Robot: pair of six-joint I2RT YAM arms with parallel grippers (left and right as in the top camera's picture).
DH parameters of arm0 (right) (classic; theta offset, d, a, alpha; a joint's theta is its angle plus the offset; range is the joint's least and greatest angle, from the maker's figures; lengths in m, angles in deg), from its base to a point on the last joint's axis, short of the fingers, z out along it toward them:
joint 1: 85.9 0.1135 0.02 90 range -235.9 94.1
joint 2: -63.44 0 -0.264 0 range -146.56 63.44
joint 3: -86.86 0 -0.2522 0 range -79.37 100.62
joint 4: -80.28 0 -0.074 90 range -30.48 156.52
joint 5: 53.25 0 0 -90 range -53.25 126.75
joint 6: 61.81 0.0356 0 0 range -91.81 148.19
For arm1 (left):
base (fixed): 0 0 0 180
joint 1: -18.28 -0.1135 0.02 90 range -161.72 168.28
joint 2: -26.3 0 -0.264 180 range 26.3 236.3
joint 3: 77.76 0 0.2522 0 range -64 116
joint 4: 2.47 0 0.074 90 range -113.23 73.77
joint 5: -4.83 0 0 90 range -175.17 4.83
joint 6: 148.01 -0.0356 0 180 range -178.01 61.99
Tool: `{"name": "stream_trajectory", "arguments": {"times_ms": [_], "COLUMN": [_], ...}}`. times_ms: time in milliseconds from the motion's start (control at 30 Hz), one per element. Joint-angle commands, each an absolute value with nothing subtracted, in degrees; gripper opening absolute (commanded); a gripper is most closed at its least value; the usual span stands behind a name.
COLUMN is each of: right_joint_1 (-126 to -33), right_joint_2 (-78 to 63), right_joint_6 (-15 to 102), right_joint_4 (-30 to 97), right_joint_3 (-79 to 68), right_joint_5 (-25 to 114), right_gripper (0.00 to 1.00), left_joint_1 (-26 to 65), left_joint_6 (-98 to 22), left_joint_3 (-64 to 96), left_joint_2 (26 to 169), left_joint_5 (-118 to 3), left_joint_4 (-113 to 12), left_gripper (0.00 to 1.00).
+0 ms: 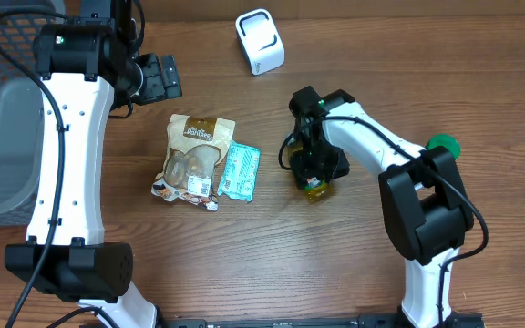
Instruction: Scan the item barcode
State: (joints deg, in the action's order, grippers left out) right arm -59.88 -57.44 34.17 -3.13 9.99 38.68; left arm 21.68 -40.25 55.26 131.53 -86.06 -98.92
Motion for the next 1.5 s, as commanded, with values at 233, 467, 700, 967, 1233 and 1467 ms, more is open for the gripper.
{"name": "stream_trajectory", "arguments": {"times_ms": [233, 467, 700, 967, 1233, 1467], "right_joint_1": [-59.49, -58.42, -57.41, -57.41, -57.02, -57.11], "right_joint_2": [-57.11, -57.24, -57.24, -57.98, -60.89, -63.58], "right_joint_6": [35.63, 31.94, 30.04, 29.8, 29.18, 29.18], "right_joint_4": [-2.23, 5.42, 9.61, 10.82, 14.6, 16.72], "right_joint_3": [26.88, 25.24, 22.62, 21.7, 18.23, 17.2], "right_joint_5": [36.17, 32.32, 32.41, 32.96, 32.72, 30.09], "right_gripper": [0.86, 0.86, 1.0, 0.67, 0.67, 0.67], "left_joint_1": [22.05, 22.05, 22.05, 22.05, 22.05, 22.05], "left_joint_6": [-40.88, -40.88, -40.88, -40.88, -40.88, -40.88], "left_joint_3": [56.11, 56.11, 56.11, 56.11, 56.11, 56.11], "left_joint_2": [131.61, 131.61, 131.61, 131.61, 131.61, 131.61], "left_joint_5": [-85.77, -85.77, -85.77, -85.77, -85.77, -85.77], "left_joint_4": [-98.71, -98.71, -98.71, -98.71, -98.71, -98.71], "left_gripper": [1.0, 1.0, 1.0, 1.0, 1.0, 1.0]}}
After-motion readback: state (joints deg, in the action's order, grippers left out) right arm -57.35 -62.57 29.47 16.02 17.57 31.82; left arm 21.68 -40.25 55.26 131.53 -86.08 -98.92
